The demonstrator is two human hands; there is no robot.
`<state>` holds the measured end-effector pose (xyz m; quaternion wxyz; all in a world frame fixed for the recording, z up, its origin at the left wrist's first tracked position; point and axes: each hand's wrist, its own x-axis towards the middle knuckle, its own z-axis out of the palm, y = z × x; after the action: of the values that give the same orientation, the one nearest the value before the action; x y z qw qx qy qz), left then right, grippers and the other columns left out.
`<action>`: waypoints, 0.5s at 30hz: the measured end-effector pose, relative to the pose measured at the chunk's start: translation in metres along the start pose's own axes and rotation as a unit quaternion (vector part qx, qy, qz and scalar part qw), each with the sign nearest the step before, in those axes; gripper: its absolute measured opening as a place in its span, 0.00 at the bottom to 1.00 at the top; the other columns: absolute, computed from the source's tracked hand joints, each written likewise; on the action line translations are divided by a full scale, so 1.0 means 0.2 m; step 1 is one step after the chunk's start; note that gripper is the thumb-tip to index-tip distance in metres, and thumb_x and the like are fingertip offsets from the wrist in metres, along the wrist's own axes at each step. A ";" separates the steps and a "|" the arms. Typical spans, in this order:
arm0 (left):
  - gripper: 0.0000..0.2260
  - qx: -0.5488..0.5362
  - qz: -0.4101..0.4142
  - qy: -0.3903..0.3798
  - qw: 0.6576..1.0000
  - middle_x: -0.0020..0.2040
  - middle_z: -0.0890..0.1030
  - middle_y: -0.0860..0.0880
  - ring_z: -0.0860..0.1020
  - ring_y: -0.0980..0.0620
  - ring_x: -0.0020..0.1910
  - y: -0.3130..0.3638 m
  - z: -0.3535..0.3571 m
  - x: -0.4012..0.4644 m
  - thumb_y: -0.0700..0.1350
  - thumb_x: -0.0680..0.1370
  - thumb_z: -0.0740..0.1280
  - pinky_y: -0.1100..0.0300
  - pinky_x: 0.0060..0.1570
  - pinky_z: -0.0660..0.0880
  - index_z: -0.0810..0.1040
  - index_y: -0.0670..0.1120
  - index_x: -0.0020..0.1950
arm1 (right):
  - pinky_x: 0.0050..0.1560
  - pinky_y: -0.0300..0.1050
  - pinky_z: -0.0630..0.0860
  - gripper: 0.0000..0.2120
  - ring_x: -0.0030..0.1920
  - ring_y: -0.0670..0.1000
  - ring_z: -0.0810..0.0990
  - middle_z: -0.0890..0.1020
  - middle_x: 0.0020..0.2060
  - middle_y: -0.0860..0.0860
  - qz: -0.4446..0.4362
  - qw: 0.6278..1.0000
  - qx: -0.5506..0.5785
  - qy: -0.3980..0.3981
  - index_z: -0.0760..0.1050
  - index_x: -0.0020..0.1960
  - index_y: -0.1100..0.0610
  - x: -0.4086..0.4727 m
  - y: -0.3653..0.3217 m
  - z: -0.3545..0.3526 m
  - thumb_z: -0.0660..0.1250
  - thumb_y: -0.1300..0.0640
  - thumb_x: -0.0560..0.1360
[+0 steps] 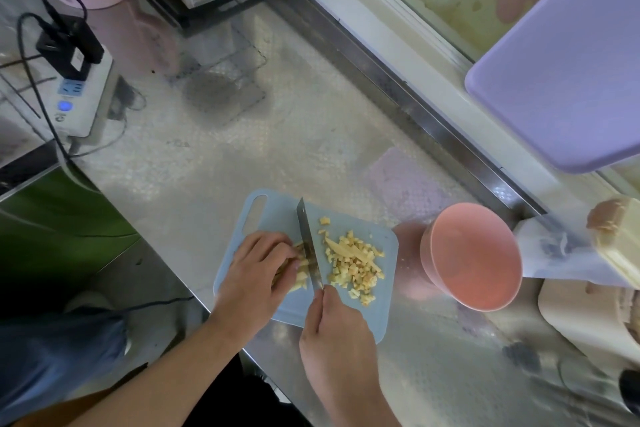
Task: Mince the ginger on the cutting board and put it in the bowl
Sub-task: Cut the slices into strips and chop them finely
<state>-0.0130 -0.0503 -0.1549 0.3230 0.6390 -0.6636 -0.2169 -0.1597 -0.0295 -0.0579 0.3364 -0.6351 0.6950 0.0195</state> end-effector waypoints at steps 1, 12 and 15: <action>0.05 0.003 0.001 0.001 1.000 0.55 0.77 0.59 0.73 0.56 0.60 0.00 0.00 0.00 0.49 0.81 0.68 0.61 0.59 0.73 0.80 0.48 0.49 | 0.40 0.49 0.75 0.13 0.39 0.52 0.81 0.80 0.36 0.51 -0.003 1.000 -0.007 0.005 0.67 0.52 0.51 0.02 0.00 0.01 0.47 0.48 0.87; 0.08 0.009 -0.005 0.007 1.000 0.55 0.77 0.59 0.74 0.55 0.60 0.00 0.00 0.00 0.51 0.82 0.65 0.59 0.60 0.74 0.80 0.49 0.49 | 0.31 0.46 0.65 0.17 0.35 0.54 0.76 0.73 0.30 0.51 0.002 1.000 0.015 0.013 0.57 0.38 0.48 -0.07 0.04 0.00 0.52 0.48 0.86; 0.08 0.011 -0.003 0.009 1.000 0.55 0.78 0.58 0.74 0.54 0.60 0.00 0.00 0.00 0.50 0.82 0.66 0.60 0.61 0.73 0.81 0.48 0.49 | 0.32 0.47 0.63 0.17 0.33 0.53 0.72 0.70 0.29 0.50 -0.004 1.000 0.017 0.009 0.57 0.38 0.49 -0.05 0.02 0.02 0.52 0.50 0.86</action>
<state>-0.0138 -0.0512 -0.1553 0.3215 0.6464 -0.6608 -0.2051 -0.1623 -0.0178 -0.0586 0.3413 -0.6322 0.6956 0.0006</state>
